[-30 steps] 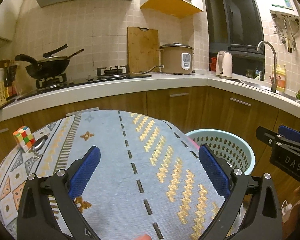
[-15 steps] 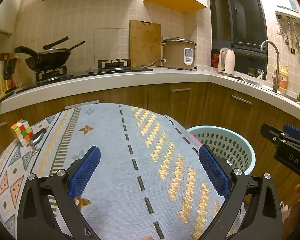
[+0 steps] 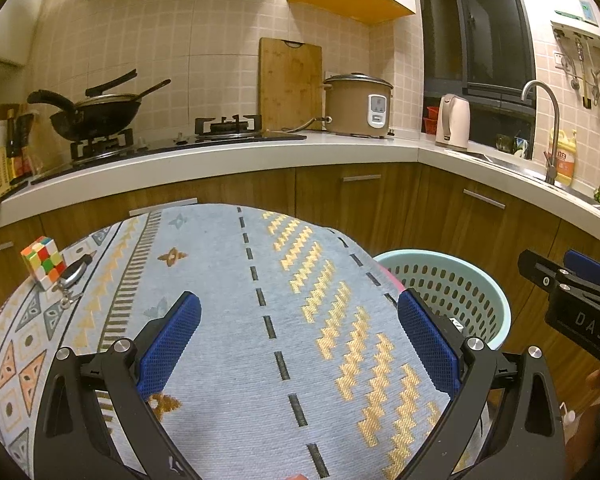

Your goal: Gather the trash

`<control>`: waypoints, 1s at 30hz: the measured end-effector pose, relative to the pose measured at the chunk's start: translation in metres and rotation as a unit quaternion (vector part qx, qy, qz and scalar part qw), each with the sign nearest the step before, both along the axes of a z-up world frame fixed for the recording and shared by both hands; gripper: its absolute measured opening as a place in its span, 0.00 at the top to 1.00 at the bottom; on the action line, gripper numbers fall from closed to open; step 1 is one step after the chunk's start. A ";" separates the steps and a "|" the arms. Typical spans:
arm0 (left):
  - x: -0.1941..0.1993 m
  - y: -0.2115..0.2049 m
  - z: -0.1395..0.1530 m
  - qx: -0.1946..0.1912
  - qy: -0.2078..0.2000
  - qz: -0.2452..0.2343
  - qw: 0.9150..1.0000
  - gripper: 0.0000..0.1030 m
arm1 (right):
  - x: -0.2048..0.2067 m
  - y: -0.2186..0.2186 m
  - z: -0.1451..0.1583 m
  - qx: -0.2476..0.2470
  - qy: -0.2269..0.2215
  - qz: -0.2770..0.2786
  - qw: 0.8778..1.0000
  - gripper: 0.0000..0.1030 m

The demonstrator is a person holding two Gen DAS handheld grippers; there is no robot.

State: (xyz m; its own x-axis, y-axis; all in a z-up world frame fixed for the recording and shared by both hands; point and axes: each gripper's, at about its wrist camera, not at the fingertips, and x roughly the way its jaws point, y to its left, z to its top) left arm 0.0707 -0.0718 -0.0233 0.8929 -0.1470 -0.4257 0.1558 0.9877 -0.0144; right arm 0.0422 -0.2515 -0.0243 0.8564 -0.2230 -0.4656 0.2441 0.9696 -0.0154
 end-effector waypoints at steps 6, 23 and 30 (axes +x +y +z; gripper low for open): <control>0.000 0.000 0.000 0.000 0.000 0.000 1.000 0.07 | -0.001 0.000 0.000 0.000 0.001 0.001 1.000 0.32; 0.001 0.002 -0.002 0.000 0.002 -0.001 1.000 0.07 | 0.003 -0.003 -0.005 0.006 0.012 0.006 1.000 0.32; 0.001 0.002 -0.001 -0.001 0.002 -0.001 1.000 0.07 | 0.003 -0.003 -0.004 0.006 0.011 0.006 1.000 0.32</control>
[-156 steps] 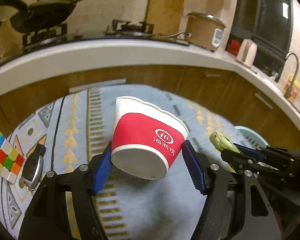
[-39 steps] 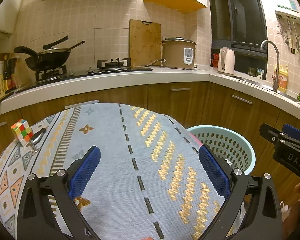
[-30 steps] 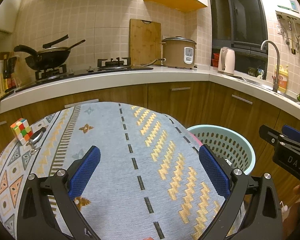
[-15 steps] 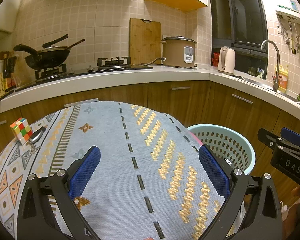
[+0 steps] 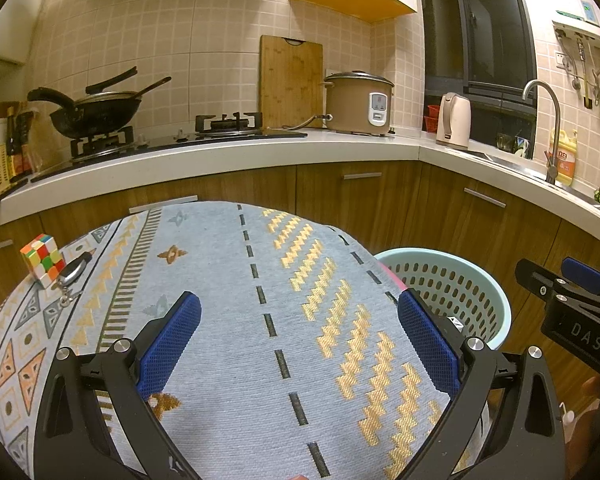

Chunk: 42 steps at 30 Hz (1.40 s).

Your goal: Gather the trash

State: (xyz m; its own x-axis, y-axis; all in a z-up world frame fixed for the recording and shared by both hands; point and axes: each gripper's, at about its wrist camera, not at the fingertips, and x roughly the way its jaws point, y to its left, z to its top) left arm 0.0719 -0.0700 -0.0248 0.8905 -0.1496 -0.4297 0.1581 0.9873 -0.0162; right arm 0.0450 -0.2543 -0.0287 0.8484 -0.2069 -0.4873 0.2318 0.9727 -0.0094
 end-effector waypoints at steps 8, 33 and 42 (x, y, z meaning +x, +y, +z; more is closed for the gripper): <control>0.000 0.000 0.000 0.000 0.000 0.000 1.000 0.07 | 0.000 0.001 0.000 -0.001 0.000 0.000 1.000 0.32; 0.001 0.001 0.000 0.000 0.000 0.000 1.000 0.07 | -0.001 0.002 -0.001 -0.002 0.002 0.001 1.000 0.32; 0.001 0.001 0.001 0.000 0.001 0.000 1.000 0.07 | -0.001 0.003 -0.001 -0.001 0.003 0.001 1.000 0.32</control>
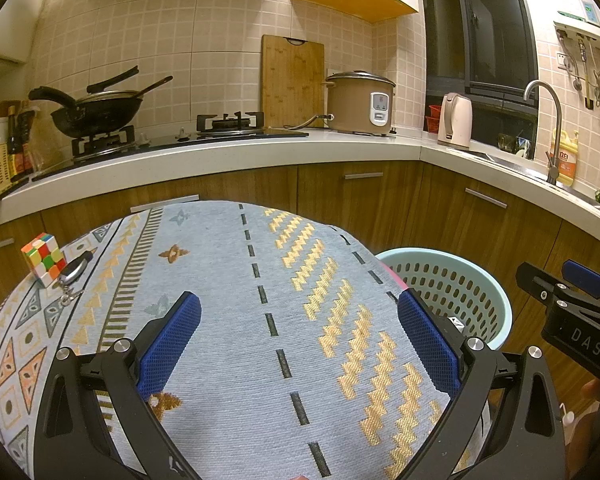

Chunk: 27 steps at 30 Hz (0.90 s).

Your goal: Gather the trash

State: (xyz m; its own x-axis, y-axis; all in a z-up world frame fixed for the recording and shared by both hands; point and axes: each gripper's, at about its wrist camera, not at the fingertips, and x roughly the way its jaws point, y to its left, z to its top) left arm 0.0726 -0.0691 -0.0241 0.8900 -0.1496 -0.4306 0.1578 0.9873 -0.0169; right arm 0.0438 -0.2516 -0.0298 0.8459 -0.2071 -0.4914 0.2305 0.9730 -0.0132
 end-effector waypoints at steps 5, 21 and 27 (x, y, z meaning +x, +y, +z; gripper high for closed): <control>0.000 0.000 -0.001 0.000 0.001 0.001 1.000 0.07 | 0.000 0.000 0.000 0.001 0.000 0.001 1.000 0.32; -0.001 0.003 -0.002 -0.001 0.002 0.002 1.000 0.07 | 0.002 -0.001 0.001 0.001 0.000 0.004 1.000 0.32; -0.004 0.004 -0.005 0.000 0.001 0.005 1.000 0.07 | 0.004 -0.001 0.002 0.000 0.000 0.008 1.000 0.32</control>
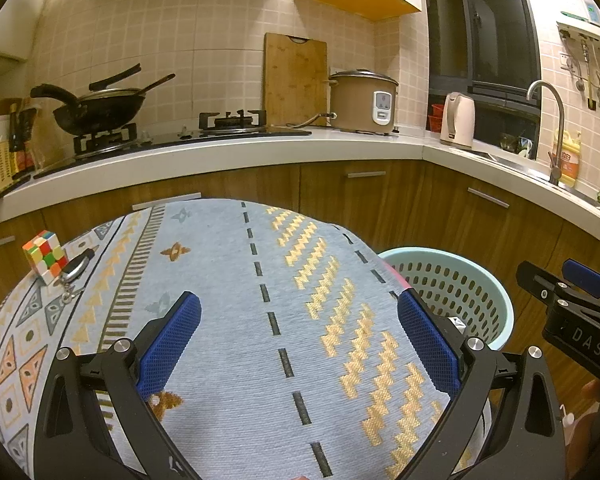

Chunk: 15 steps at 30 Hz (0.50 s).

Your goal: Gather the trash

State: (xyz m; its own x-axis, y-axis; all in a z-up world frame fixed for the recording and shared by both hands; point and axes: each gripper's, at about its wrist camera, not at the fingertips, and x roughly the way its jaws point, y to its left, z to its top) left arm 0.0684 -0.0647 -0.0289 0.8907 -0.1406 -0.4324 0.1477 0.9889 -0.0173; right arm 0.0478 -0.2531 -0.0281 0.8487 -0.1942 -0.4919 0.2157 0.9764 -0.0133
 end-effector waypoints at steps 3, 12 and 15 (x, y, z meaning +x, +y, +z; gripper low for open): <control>-0.002 0.001 0.000 -0.001 -0.004 0.001 1.000 0.07 | 0.000 -0.001 0.000 0.000 0.000 0.001 1.000 0.32; -0.005 -0.005 0.005 0.005 -0.019 0.005 1.000 0.07 | 0.003 0.000 -0.001 -0.001 0.002 0.002 1.000 0.32; -0.006 -0.006 0.007 0.005 -0.022 0.005 1.000 0.07 | 0.003 0.001 -0.001 -0.004 0.002 0.002 1.000 0.32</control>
